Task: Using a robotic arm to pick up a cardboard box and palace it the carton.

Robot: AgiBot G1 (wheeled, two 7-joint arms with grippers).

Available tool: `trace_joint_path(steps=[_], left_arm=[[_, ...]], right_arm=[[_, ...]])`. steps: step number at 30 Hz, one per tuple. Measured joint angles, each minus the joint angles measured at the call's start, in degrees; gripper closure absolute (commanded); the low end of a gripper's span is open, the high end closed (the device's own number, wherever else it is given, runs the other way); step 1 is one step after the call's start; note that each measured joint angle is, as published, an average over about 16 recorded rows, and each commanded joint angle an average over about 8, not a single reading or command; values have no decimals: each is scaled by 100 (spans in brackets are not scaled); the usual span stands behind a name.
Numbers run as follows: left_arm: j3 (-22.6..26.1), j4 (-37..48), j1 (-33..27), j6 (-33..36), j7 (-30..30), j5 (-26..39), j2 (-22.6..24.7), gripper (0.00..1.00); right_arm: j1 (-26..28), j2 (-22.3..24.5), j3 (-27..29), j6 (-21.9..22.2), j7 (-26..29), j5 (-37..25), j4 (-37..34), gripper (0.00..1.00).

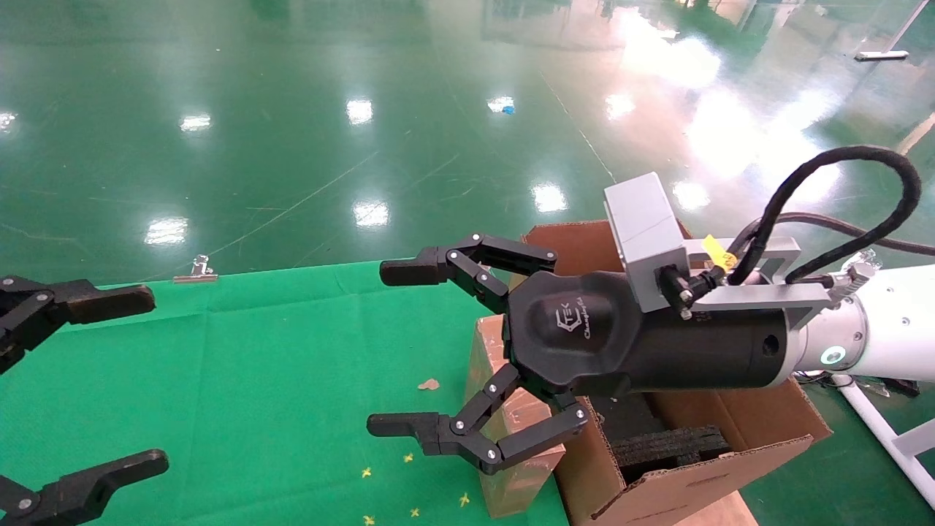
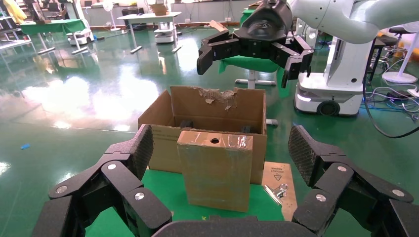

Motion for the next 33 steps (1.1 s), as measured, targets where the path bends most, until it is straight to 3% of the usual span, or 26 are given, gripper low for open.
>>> trace_joint_path(steps=[21,26,33], left_arm=[[1,2,-1,0,1,-1,0,0],[3,4,-2,1,2,-1,0,0],[6,5,-4,1,4,-3,0,0]], right_arm=[[94,6,-121,55,119,-265,96,0],[422,-92,-452,66,403,-933,217,0],[1333,-527,-1306,-67,1075,-2549,368,0]])
